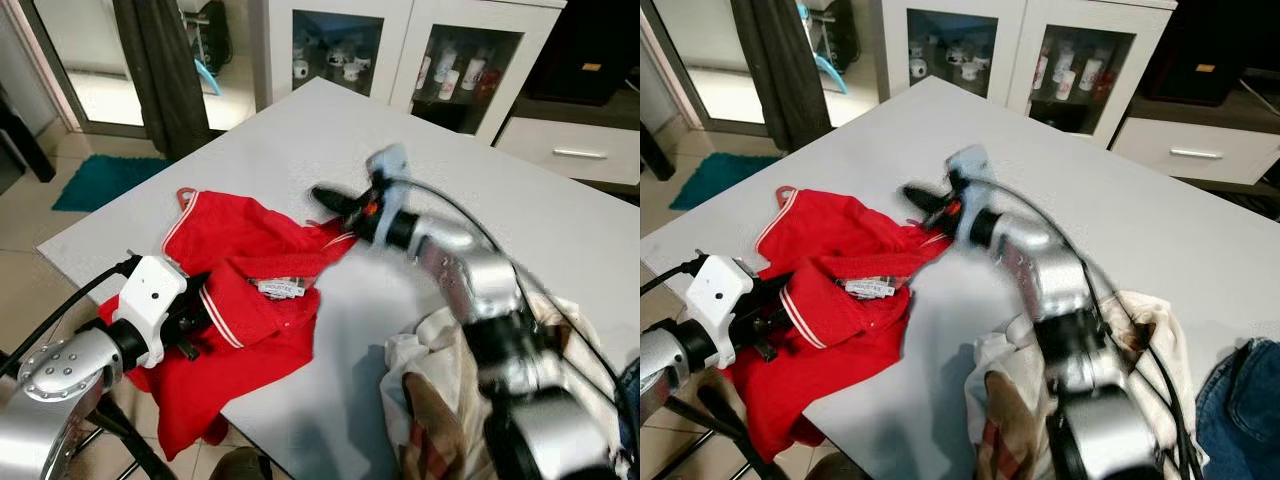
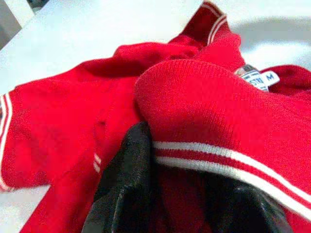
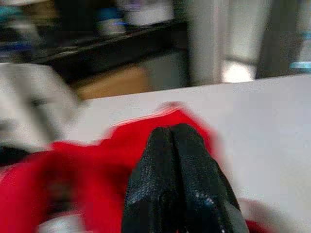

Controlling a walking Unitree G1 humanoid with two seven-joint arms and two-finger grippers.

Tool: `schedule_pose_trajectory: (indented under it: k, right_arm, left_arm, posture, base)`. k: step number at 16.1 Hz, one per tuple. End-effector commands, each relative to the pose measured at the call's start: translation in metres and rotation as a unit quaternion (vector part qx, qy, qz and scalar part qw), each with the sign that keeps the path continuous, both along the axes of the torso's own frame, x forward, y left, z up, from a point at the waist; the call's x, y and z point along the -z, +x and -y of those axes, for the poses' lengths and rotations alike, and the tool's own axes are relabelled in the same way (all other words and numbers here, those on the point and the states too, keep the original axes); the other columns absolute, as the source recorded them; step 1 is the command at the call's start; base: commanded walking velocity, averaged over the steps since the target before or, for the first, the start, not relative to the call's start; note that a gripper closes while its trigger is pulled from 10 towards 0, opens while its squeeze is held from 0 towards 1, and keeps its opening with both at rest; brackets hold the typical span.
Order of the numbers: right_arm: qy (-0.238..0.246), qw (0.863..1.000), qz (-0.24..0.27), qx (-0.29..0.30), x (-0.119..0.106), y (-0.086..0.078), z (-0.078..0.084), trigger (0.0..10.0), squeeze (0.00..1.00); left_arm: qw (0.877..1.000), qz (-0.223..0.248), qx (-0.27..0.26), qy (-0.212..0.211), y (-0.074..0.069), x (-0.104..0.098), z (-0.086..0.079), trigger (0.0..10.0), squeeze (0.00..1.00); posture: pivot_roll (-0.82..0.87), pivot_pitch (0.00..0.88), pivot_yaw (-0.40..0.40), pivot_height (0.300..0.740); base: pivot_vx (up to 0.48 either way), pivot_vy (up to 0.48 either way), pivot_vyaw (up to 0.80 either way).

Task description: Hang hanger

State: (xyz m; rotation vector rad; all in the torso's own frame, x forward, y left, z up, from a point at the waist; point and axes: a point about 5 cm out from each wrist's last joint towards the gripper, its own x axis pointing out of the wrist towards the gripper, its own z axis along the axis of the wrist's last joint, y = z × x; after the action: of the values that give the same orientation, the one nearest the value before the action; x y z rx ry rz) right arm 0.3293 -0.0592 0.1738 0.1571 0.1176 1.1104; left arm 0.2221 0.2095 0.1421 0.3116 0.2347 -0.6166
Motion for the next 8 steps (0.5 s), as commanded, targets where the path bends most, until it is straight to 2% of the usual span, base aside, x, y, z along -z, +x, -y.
schedule_pose_trajectory:
  k: [1,2,8]
  right_arm:
    - [0.003,0.998,0.003,-0.055,-0.005,-0.013,-0.009,10.0,0.00]
    - [-0.010,0.997,-0.005,-0.082,0.003,-0.025,-0.016,10.0,0.00]
    - [-0.028,0.989,-0.055,-0.133,0.021,-0.051,-0.031,10.0,0.00]
  left_arm:
    - [1.000,0.002,0.002,0.003,0.001,0.001,0.002,10.0,0.00]
    - [1.000,0.005,-0.001,0.000,0.001,0.001,0.002,10.0,0.00]
    - [1.000,0.009,-0.009,0.000,0.001,0.003,-0.001,10.0,0.00]
  posture:
    - [0.14,0.059,-0.027,0.740]
    - [0.15,0.059,-0.030,0.740]
    - [0.16,0.060,-0.034,0.740]
  base:
    - [0.000,0.000,0.00]
    - [0.000,0.000,0.00]
    - [0.000,0.000,0.00]
